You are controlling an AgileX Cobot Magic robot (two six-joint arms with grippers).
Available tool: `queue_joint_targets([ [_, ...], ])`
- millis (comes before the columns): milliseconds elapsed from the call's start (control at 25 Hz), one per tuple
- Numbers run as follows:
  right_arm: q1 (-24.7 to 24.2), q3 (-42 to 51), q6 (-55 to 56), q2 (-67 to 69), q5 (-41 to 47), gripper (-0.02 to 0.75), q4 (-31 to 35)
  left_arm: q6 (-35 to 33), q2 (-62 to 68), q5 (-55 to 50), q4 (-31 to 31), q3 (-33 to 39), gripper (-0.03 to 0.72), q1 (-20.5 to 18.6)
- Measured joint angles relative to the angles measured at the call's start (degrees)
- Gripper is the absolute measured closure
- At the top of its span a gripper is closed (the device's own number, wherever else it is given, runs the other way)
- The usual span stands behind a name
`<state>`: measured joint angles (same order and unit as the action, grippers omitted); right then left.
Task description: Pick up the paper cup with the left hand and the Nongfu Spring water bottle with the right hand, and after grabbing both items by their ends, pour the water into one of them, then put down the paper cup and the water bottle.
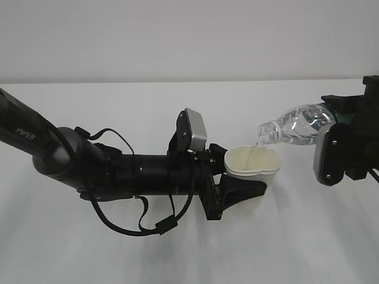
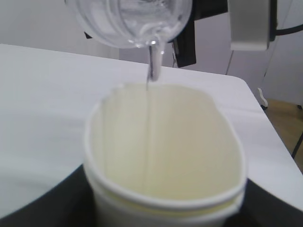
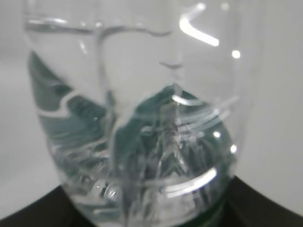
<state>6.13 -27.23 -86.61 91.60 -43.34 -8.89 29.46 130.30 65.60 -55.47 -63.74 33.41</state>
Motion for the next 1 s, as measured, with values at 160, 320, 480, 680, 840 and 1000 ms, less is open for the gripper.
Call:
queue_joint_targets([
  [160,0.00,0.00,-0.09,0.00,0.00,0.354,0.00,0.00,0.00,0.00,0.00,0.00,0.251,0.00],
  [320,0.00,0.00,-0.09,0.00,0.00,0.354,0.00,0.00,0.00,0.00,0.00,0.00,0.251,0.00],
  [480,0.00,0.00,-0.09,0.00,0.00,0.354,-0.13,0.00,0.00,0.00,0.00,0.00,0.251,0.00],
  [680,0.00,0.00,-0.09,0.00,0.00,0.354,-0.13,0.00,0.00,0.00,0.00,0.00,0.251,0.00],
  [840,0.00,0.00,-0.09,0.00,0.00,0.354,-0.13,0.00,0.00,0.00,0.00,0.00,0.251,0.00],
  [1000,0.00,0.00,-0.09,0.00,0.00,0.354,-0.13,0.09,0.00,0.00,0.00,0.00,0.251,0.00],
])
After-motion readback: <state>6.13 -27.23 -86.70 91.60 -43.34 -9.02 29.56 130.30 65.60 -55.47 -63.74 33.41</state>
